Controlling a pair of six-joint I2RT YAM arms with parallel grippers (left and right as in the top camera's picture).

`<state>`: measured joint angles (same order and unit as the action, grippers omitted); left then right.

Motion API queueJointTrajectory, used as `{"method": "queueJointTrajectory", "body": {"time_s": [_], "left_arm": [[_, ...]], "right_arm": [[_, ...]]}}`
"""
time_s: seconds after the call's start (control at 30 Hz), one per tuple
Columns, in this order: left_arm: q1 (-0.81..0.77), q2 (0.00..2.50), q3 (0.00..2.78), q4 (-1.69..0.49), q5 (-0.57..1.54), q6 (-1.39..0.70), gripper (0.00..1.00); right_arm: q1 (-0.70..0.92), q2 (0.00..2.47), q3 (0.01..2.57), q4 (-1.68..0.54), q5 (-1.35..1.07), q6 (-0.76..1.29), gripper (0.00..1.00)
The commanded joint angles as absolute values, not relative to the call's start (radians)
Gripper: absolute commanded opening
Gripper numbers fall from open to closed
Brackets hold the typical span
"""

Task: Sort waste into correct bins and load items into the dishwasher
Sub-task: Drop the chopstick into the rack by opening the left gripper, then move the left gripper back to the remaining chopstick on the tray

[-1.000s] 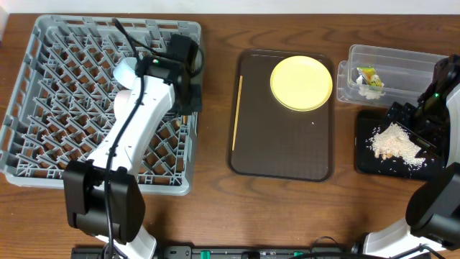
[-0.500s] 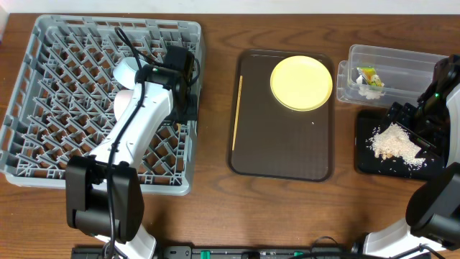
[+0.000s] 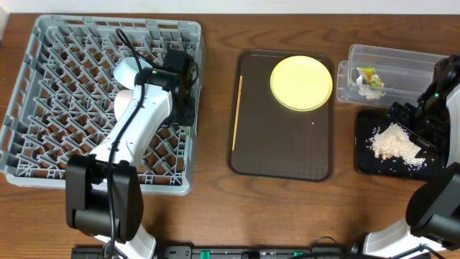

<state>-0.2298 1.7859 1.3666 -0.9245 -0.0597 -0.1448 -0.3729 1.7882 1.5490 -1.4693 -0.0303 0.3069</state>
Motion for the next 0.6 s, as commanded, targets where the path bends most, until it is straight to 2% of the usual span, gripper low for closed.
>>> {"method": "queueJointTrajectory", "body": {"time_s": [0.0,0.3,0.57], "left_arm": [[-0.245,1.75,1.412,-0.913,-0.053,-0.139,0.53],[-0.371,1.666,1.425,-0.747,0.028,-0.141,0.53],[-0.499,1.78,1.425,-0.603,0.045,-0.274,0.56]], "right_arm": [[-0.374,1.765,1.55,-1.47,-0.035,0.313,0.99],[-0.374,1.765,1.55,-1.467,-0.035,0.313,0.99],[-0.374,1.765,1.55,-1.467,-0.035,0.313,0.99]]}}
